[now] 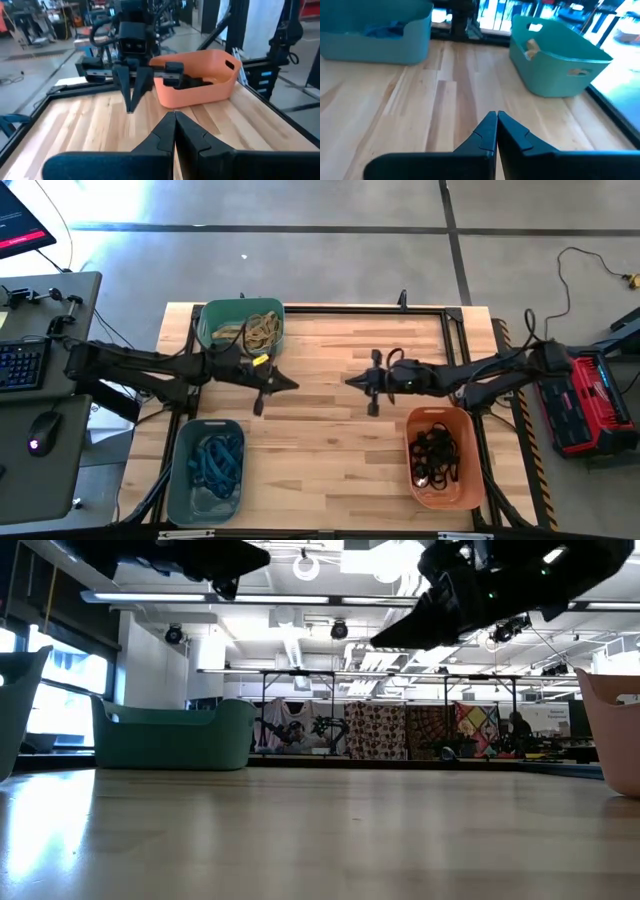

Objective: Sort rubber bands into baskets
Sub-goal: Return to Home Position

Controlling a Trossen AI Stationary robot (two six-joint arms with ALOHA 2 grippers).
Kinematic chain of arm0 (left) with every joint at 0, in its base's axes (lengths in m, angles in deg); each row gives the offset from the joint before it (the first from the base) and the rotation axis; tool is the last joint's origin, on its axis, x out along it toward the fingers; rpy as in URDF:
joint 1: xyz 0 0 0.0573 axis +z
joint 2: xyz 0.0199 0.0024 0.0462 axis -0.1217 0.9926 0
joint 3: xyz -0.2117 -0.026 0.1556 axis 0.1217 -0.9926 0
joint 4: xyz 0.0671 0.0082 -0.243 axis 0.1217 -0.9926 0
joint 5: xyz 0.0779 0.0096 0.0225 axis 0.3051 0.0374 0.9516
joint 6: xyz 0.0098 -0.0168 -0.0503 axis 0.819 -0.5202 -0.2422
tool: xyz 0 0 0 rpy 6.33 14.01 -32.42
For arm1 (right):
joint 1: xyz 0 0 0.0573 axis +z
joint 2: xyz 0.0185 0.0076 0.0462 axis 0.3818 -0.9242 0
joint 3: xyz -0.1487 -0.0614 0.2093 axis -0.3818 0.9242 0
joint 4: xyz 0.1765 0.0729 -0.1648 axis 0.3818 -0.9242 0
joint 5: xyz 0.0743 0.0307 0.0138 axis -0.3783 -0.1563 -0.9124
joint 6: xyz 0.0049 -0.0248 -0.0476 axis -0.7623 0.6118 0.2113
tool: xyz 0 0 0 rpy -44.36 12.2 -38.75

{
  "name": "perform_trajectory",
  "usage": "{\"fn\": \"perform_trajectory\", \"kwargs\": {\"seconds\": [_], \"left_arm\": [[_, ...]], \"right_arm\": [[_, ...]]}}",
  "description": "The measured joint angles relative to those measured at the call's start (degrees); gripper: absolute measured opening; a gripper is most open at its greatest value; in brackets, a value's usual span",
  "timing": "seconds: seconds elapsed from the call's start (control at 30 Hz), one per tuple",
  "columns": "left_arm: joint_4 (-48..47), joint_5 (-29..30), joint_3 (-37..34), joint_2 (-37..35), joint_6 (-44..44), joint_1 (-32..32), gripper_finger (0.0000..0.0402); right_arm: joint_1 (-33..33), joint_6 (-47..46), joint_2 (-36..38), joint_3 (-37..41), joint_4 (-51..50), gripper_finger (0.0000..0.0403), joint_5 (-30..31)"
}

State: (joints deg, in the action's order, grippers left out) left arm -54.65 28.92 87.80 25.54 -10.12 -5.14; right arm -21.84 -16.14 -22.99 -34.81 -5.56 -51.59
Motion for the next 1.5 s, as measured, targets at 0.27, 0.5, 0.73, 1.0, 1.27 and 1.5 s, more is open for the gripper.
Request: {"fn": "perform_trajectory", "kwargs": {"seconds": [0.27,0.5,0.73,1.0,1.27,1.5], "left_arm": [[11.54,-2.61,-8.1,-0.82,-2.24,5.98,0.0],[11.34,-2.46,-13.15,-8.0,-1.44,9.1,0.0],[14.86,-2.33,-19.92,-15.62,-4.06,13.39,0.0],[15.6,-1.19,-25.52,-23.23,-4.52,17.43,0.0],[13.81,-0.34,-32.78,-35.84,-7.35,20.18,0.0],[3.81,-0.18,-35.08,-48.2,-8.42,21.26,0.0]], "right_arm": [[-3.86,-0.85,8.29,8.19,3.99,0.0,-0.16],[-7.84,-0.87,14.97,11.93,2.73,0.0,-2.1],[-11.29,-0.79,18.81,12.04,-1.6,0.0,-4.73],[-15.63,0.16,19.2,12.04,-2.45,0.0,-9.68],[-18.65,-0.5,20.11,12.04,-3.6,0.0,-12.37],[-18.48,-1.0,26.47,12.04,-10.18,0.0,-10.31]]}}
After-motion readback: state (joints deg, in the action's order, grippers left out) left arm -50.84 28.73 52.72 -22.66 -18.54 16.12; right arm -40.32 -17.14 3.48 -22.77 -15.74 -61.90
